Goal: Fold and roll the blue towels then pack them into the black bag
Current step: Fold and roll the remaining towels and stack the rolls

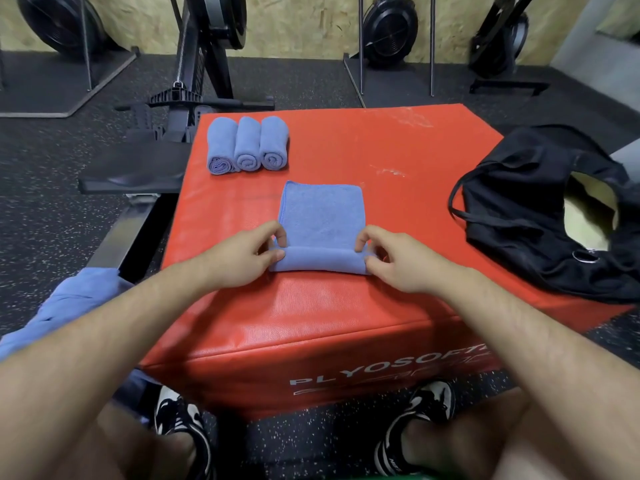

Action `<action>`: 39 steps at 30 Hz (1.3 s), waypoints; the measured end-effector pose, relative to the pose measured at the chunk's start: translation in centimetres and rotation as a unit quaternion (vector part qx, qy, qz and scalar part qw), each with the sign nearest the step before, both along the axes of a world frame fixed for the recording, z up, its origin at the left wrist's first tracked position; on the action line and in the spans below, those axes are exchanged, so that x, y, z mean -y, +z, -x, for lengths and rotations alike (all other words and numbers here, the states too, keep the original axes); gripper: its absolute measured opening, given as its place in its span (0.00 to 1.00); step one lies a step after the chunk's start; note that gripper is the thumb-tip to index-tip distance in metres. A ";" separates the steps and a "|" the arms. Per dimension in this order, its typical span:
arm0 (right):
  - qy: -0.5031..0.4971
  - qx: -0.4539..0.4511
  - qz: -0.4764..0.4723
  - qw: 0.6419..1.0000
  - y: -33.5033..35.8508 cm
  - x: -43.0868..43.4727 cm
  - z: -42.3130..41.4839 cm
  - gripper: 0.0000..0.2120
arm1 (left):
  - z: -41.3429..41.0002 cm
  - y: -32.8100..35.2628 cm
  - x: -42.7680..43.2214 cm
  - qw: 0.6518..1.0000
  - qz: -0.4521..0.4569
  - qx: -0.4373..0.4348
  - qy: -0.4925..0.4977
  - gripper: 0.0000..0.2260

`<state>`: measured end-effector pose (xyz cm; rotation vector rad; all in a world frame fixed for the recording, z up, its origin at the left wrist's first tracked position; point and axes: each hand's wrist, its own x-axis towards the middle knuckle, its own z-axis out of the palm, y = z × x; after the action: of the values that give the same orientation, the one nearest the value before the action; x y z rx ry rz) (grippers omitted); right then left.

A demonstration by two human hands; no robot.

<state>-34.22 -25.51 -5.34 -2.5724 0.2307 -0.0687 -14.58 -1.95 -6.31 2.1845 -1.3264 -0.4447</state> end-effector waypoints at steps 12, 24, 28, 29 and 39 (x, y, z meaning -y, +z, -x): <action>0.060 0.056 0.185 0.979 -0.8 0.1 -0.1 0.13 | -0.9 -0.7 -0.2 0.964 0.044 0.232 -0.119 0.13; 0.001 0.011 0.040 0.999 0.3 0.4 -1.2 0.08 | -1.5 -0.1 0.8 0.997 0.046 0.067 -0.009 0.04; 0.011 0.097 0.100 0.990 -0.5 0.4 -1.6 0.11 | -1.3 -0.4 1.3 0.975 0.101 0.193 -0.043 0.05; 0.019 0.104 0.118 0.987 -0.4 0.2 -1.6 0.10 | -1.1 -0.2 1.5 0.969 0.104 0.214 -0.061 0.05; -0.002 0.024 0.107 0.994 0.1 0.5 -1.8 0.16 | -2.4 -0.4 1.7 0.987 0.024 0.146 -0.056 0.16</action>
<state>-32.45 -26.04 -5.22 -2.7796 0.2218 -0.1641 -12.17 -3.66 -6.69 2.2037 -1.6028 -0.1325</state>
